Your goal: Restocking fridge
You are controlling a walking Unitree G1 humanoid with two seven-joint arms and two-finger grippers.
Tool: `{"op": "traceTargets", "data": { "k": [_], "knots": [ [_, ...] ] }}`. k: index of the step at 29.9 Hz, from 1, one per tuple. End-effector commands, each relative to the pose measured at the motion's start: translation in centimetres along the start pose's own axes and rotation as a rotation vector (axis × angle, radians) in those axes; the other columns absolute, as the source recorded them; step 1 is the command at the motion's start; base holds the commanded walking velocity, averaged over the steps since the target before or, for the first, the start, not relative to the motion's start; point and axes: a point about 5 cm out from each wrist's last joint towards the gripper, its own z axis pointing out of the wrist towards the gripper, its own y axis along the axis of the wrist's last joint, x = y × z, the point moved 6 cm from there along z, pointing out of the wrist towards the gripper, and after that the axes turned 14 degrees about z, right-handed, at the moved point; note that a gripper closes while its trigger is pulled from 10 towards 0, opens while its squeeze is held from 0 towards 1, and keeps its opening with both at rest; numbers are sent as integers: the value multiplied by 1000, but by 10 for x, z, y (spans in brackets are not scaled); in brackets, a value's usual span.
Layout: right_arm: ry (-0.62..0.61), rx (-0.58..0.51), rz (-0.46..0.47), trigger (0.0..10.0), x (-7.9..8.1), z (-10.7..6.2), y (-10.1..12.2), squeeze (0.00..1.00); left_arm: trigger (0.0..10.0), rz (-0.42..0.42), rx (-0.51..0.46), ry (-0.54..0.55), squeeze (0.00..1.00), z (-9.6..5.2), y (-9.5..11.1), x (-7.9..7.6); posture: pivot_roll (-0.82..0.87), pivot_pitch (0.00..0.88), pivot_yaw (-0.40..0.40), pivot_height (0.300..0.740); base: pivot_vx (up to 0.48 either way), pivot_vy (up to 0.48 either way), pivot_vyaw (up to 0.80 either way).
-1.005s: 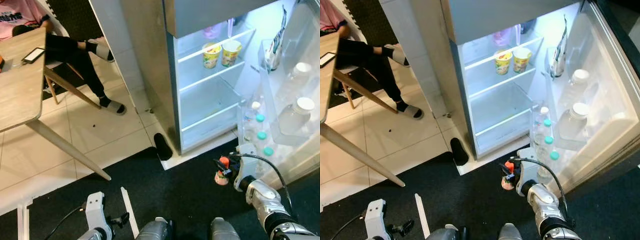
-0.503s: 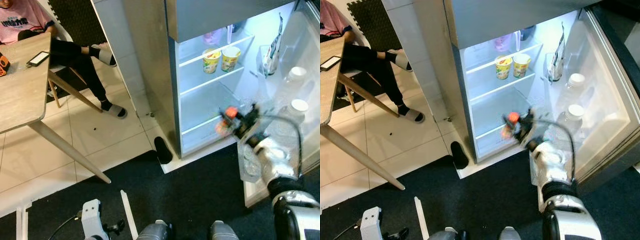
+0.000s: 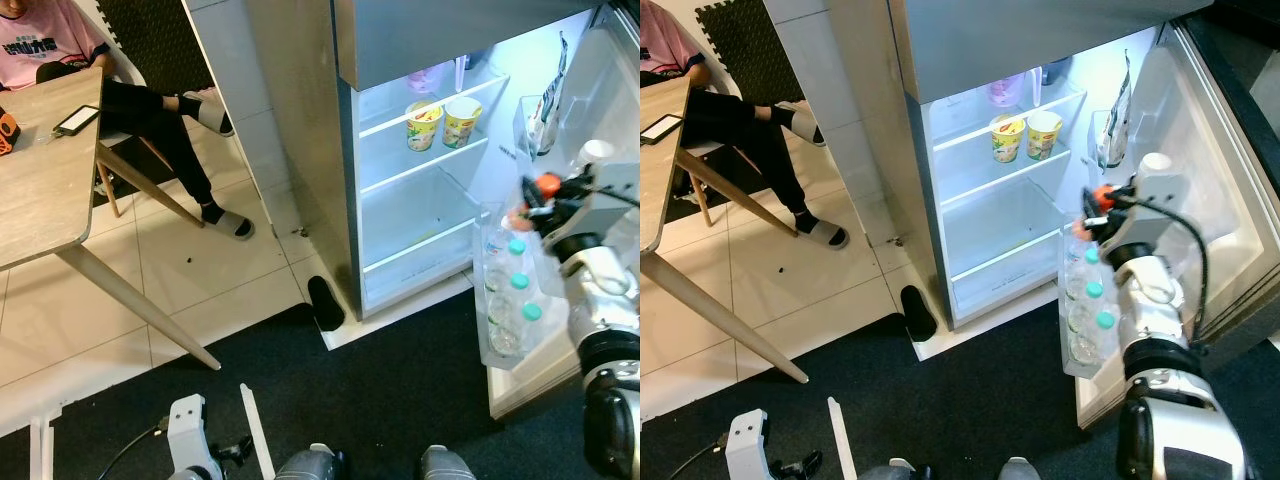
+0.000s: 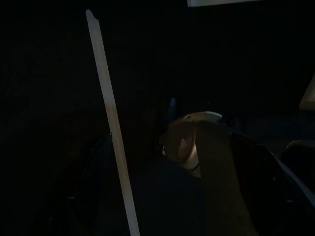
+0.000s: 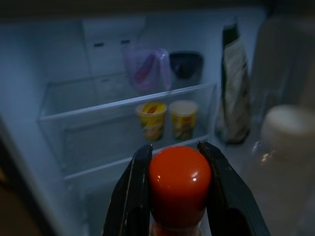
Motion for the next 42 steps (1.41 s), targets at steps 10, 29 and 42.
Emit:
{"op": "traceTargets", "data": {
  "k": [10,29,42],
  "knots": [
    [-193,-73,-87,10000,-59,-13,40,0,10000,-23,25,-3,0,-2,-13,-4,-62,105,79,740,0,0,0],
    [120,-156,244,10000,17,13,46,0,10000,-13,32,-27,0,-2,-16,-10,-68,121,90,740,0,0,0],
    [304,71,182,10000,90,15,-20,0,10000,9,51,-15,0,0,-18,-12,-66,117,80,740,0,0,0]
  ]
}}
